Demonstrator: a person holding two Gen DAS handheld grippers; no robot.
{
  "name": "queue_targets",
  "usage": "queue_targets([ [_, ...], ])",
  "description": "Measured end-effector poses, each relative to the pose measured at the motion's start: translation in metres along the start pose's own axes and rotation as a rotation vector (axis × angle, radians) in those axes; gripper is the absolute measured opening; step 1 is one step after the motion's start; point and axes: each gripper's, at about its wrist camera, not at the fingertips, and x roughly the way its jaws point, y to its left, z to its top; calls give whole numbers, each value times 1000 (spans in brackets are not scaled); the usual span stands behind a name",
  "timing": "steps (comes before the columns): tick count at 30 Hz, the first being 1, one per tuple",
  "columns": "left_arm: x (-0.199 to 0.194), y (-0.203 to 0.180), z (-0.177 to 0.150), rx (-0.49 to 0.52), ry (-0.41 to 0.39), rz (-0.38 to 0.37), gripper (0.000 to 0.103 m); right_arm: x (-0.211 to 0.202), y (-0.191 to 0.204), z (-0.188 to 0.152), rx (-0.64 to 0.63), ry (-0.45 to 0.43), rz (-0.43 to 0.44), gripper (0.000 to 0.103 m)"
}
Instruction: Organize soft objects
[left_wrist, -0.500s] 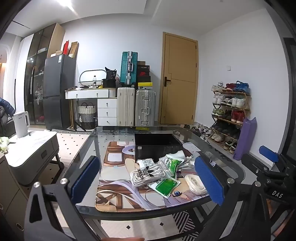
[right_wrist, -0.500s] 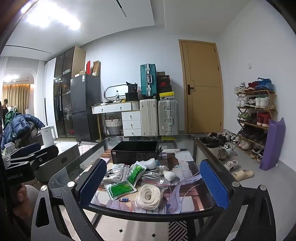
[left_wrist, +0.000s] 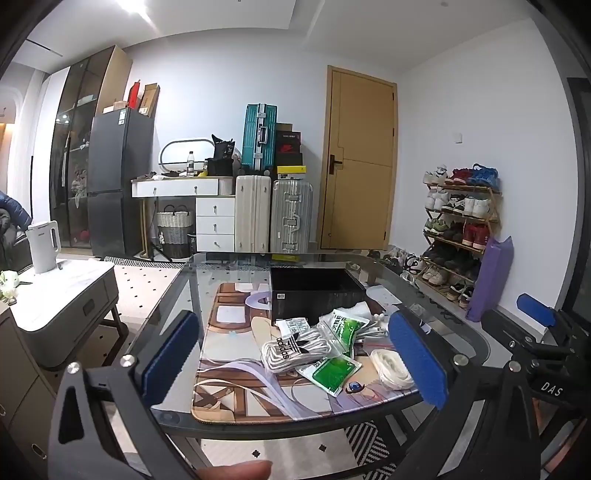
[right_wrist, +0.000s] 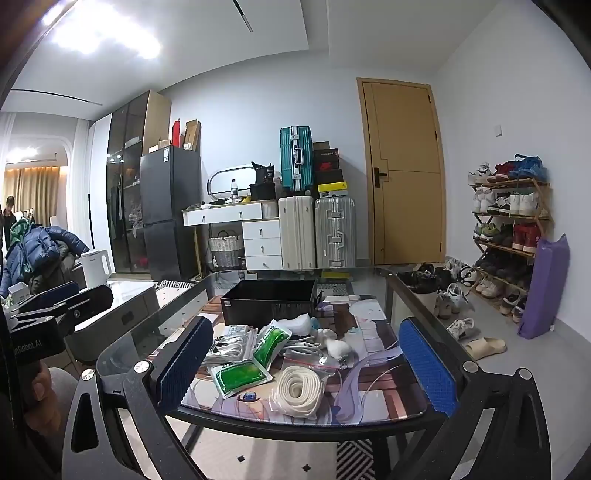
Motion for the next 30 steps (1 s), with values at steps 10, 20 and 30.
queue_targets([
  [10, 0, -1, -1, 1, -2, 0, 103, 0, 0, 0, 1, 1, -1, 102],
  [20, 0, -1, -1, 0, -3, 0, 103, 0, 0, 0, 1, 3, -1, 102],
  [30, -1, -1, -1, -1, -3, -1, 103, -1, 0, 0, 3, 5, 1, 102],
])
